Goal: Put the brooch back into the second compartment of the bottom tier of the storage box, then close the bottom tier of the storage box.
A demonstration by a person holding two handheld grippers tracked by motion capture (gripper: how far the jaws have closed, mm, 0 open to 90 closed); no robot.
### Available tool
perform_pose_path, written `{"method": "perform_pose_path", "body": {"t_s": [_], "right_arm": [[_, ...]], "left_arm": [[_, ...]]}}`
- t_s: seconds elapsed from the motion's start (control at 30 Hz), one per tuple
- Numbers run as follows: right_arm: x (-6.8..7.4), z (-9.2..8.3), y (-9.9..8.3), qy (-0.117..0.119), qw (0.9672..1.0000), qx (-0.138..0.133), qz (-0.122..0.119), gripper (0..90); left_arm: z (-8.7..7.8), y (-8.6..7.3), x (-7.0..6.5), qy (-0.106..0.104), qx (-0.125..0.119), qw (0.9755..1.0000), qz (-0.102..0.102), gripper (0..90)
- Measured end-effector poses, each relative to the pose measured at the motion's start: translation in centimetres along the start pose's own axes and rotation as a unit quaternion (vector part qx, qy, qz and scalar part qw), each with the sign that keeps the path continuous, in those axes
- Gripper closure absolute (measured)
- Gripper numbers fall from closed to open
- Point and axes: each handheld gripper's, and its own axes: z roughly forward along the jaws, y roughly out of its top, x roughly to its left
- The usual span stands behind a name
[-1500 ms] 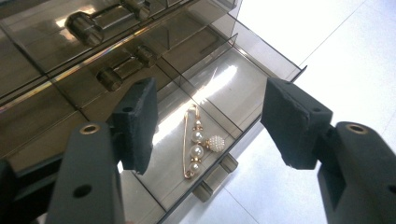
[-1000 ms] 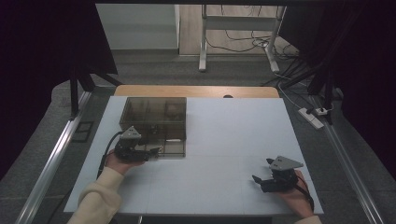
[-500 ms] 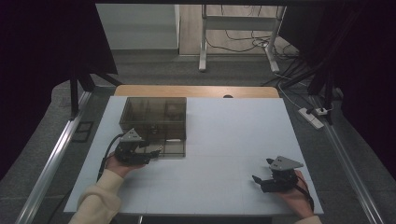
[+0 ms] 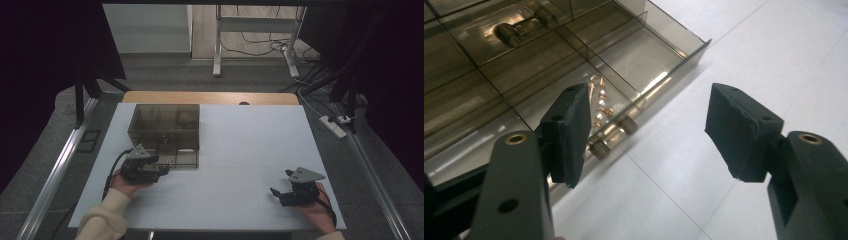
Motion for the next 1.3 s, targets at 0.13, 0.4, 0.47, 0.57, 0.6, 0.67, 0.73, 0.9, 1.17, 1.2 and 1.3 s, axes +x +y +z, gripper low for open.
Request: {"method": "perform_pose_path", "body": {"t_s": [0.13,0.4,0.47,0.57,0.6,0.67,0.73,0.9,1.17,1.2,1.3], "right_arm": [[0.0,0.0,0.0,0.000,1.0000,0.002,-0.001,13.9],[0.1,0.1,0.0,0.000,1.0000,0.003,-0.002,13.8],[0.1,0.0,0.0,0.000,1.0000,0.002,-0.004,13.8],[0.1,0.1,0.1,-0.001,1.0000,0.003,-0.004,13.8],[0.1,0.1,0.0,-0.001,1.0000,0.003,-0.004,13.8],[0.1,0.1,0.0,-0.001,1.0000,0.004,-0.004,13.8],[0.1,0.1,0.0,-0.001,1.0000,0.005,-0.003,13.8],[0.2,0.1,0.0,0.000,1.0000,0.006,-0.005,13.8],[0.2,0.2,0.0,0.001,1.0000,0.008,-0.005,13.8],[0.2,0.2,0.0,0.001,0.9999,0.008,-0.007,13.8],[0.2,0.2,0.1,0.000,0.9999,0.008,-0.007,13.8]], "left_arm": [[-0.3,-0.6,-0.6,0.000,-0.004,1.0000,-0.001,35.2],[-0.2,-1.3,-0.8,0.002,0.007,1.0000,0.002,35.3],[-0.2,-1.4,-0.8,0.004,0.006,1.0000,0.002,35.7],[-0.3,-1.5,-0.7,0.005,0.004,1.0000,0.006,40.1],[-0.3,-1.6,-0.7,0.005,0.004,1.0000,0.005,41.8],[-0.2,-1.7,-0.7,0.010,0.007,0.9999,0.008,46.5],[-0.2,-1.8,-0.6,0.014,0.011,0.9998,0.012,54.7],[0.0,-2.0,-0.5,0.015,0.022,0.9995,0.018,80.3],[0.7,-2.2,0.1,0.065,0.063,0.9955,0.028,88.2],[0.9,-2.3,0.2,0.068,0.066,0.9952,0.026,88.2],[1.0,-2.3,0.4,0.077,0.068,0.9944,0.025,88.2]]}}
